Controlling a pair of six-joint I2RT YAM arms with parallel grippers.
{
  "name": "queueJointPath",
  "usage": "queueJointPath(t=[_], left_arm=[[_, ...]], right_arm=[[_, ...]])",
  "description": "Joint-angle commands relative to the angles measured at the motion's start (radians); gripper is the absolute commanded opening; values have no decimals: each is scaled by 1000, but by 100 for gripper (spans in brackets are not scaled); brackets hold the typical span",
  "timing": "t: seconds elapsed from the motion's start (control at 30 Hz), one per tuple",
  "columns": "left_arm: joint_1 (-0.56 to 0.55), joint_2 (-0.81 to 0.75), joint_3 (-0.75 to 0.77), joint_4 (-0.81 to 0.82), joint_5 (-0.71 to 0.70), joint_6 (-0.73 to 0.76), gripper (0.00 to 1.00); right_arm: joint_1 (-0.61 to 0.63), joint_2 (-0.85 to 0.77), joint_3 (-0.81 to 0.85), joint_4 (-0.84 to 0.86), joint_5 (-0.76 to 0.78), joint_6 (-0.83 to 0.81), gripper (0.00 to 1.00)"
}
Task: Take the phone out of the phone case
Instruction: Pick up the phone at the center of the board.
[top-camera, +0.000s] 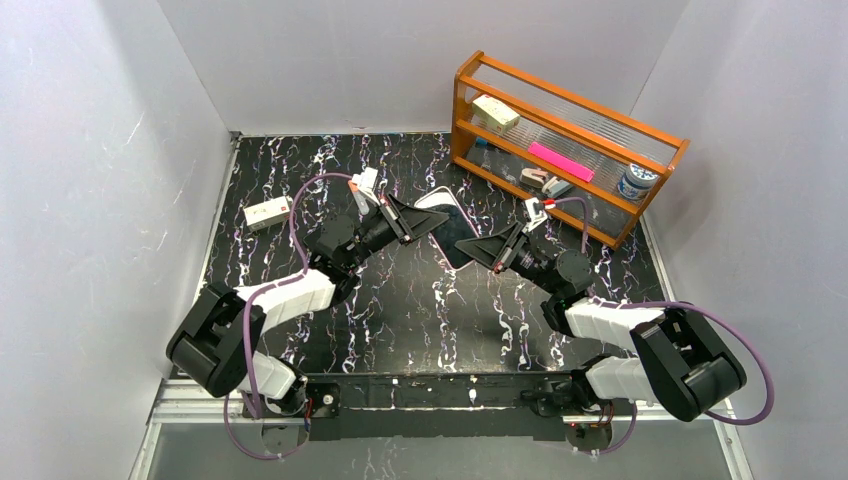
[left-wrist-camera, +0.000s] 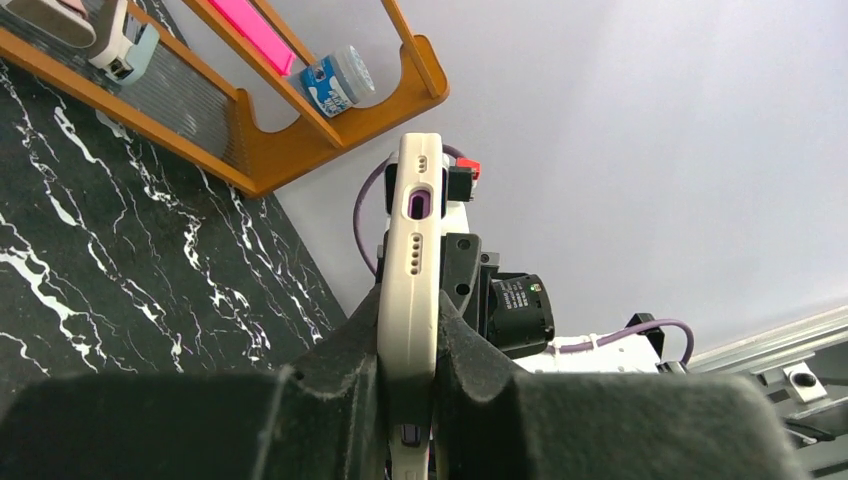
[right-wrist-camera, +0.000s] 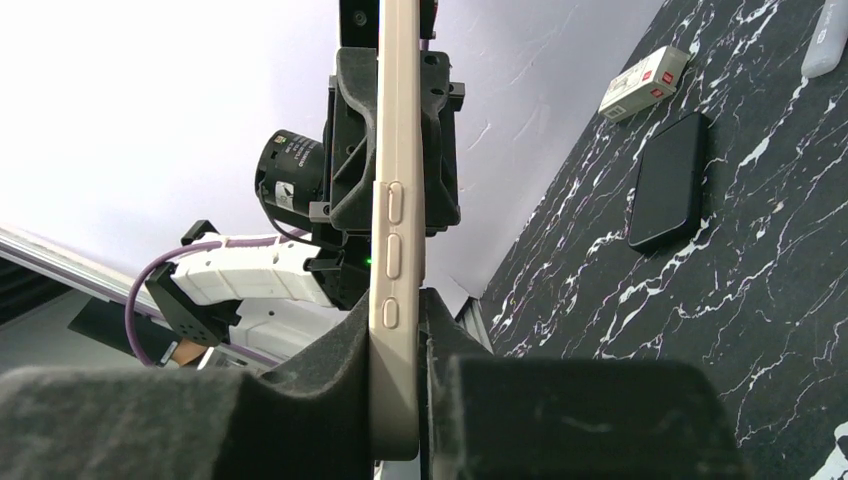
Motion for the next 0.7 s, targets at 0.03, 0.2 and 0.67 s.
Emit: queueJointPath(t=[0.03, 0.2, 0.67], left_arm=[[-6, -66, -46, 10, -118, 13, 0], [-6, -108, -80, 10, -244, -19, 0], [-9, -143, -114, 9, -382, -123, 0]], right_arm=[[7, -29, 43, 50, -5, -40, 31], [31, -53, 25, 19, -3, -87, 50], [109, -84, -11, 11, 29, -197, 53]])
